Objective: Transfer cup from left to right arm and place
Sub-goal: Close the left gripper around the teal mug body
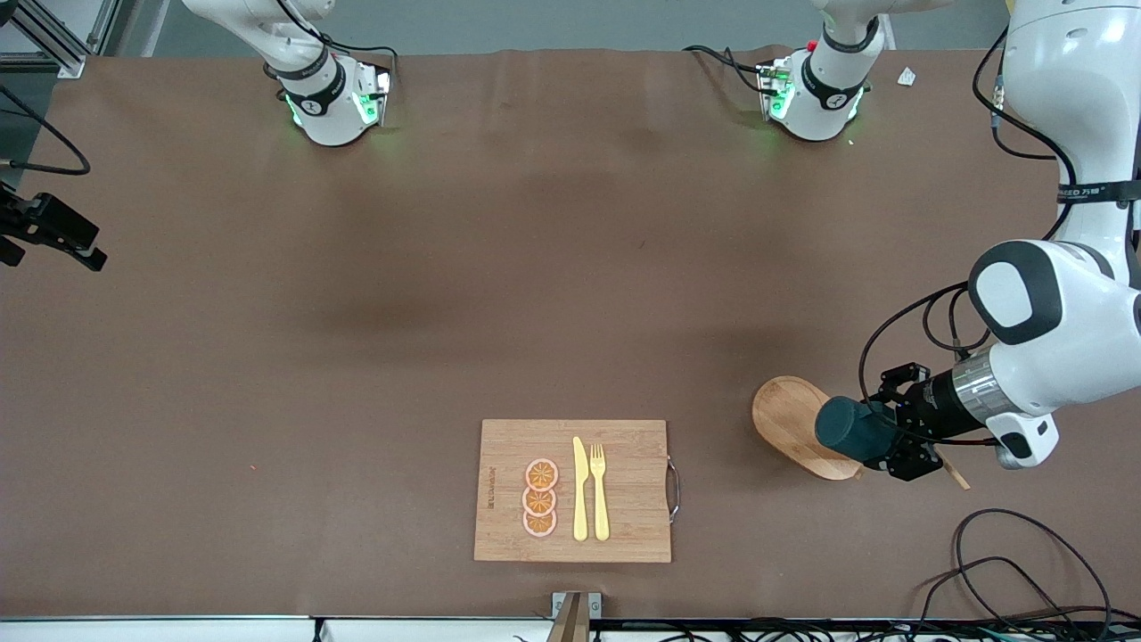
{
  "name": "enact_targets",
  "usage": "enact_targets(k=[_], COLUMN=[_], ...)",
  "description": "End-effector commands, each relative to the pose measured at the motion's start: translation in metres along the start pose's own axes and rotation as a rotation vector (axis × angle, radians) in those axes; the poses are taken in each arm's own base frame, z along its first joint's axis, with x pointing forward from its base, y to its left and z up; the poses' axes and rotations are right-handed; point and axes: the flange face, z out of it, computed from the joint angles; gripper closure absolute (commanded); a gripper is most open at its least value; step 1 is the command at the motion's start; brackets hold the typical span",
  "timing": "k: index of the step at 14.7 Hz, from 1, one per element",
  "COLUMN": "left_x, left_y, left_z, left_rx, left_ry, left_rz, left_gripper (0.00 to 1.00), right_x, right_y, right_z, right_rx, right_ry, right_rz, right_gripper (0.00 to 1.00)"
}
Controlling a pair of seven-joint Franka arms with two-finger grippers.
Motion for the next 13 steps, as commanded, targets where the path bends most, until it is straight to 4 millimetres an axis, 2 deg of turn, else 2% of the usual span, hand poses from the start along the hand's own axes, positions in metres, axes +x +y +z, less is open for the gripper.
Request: enact_targets(k=[1,2,4,5,6,8,9,12,13], left_x=[-0.001,-0.002,-0.006,-0.007,-0.009,-0.016,-0.032,-0.058,-0.076], left_y=[0.002,0.003,0.003,0.003,0.004,0.006,0.009,0.01,0.01], left_z=[0.006,0.006,0.006,0.007,0.005,-0.001,-0.005,-0.027,-0.028], left_rx=[-0.007,-0.008,-0.008,-0.008,-0.01,-0.018,-0.019,-0.016,-0.003], left_ry=[-0.003,-0.006,-0.009,-0.01,-0.01,-0.011,-0.021,-0.025,-0.016], left_rz=[-0.013,-0.012,-0.007,-0.005,0.0,0.005,0.026,0.065,0.099], left_gripper=[0.0,0.03,0.27,0.36,0.39,0.39,0.39,0.39,0.39], right_x=[-0.005,-0.005,-0.005,-0.005,-0.005,-0.005,-0.005,-0.005,-0.005], right_y=[0.005,0.005,0.005,0.005,0.005,0.005,0.006,0.005,0.005], right_z=[0.001,0.001,0.001,0.001,0.001,0.001,0.001,0.001,0.001], right_rx=[0.016,0.016,0.016,0.016,0.016,0.016,0.016,0.016,0.016], right_ry=[-0.003,-0.003,-0.003,-0.003,-0.003,-0.003,-0.003,-0.003,-0.003], right_rz=[-0.001,-0.001,-0.001,-0.003,-0.001,-0.001,0.0,-0.003,-0.003], right_gripper=[0.0,0.0,0.0,0.0,0.0,0.0,0.0,0.0,0.0])
